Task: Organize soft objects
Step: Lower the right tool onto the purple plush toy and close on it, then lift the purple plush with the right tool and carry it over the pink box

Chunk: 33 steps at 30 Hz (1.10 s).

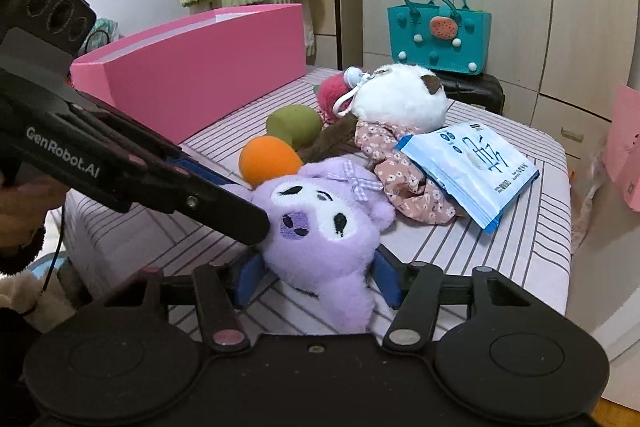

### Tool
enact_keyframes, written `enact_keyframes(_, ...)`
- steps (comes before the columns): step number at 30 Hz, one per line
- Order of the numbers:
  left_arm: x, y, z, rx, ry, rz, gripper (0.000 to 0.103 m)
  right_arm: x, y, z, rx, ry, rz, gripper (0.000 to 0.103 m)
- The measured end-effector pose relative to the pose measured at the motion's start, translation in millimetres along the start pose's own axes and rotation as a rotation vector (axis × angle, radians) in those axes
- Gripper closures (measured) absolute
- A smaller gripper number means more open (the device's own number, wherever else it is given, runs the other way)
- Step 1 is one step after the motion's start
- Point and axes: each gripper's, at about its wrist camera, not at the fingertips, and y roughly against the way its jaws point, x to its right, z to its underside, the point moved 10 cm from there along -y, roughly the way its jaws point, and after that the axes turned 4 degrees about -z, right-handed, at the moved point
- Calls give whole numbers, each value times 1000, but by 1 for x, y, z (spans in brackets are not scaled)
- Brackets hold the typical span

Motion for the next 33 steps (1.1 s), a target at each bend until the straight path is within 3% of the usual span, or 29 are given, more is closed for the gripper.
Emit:
enact_keyframes(6, 4, 6, 12, -58, 4, 12, 74, -14, 11, 9, -30, 33, -13, 39)
enact_keyframes(10, -4, 5, 9, -42, -9, -37, 63, -9, 11, 14, -28, 25, 7, 39)
enact_keyframes(15, -11, -1, 2, -33, 13, -14, 59, -1, 16, 15, 2, -40, -6, 39)
enact_keyframes(17, -10, -4, 0, -30, 20, 10, 59, 2, 18, 15, 16, -65, -19, 49)
enact_keyframes(20, -7, -9, -1, -31, 16, 20, 69, 3, 18, 14, 22, -97, -43, 62)
enact_keyframes(33, -5, -9, 2, -31, -10, -5, 76, -4, 12, 7, -5, -65, 18, 61)
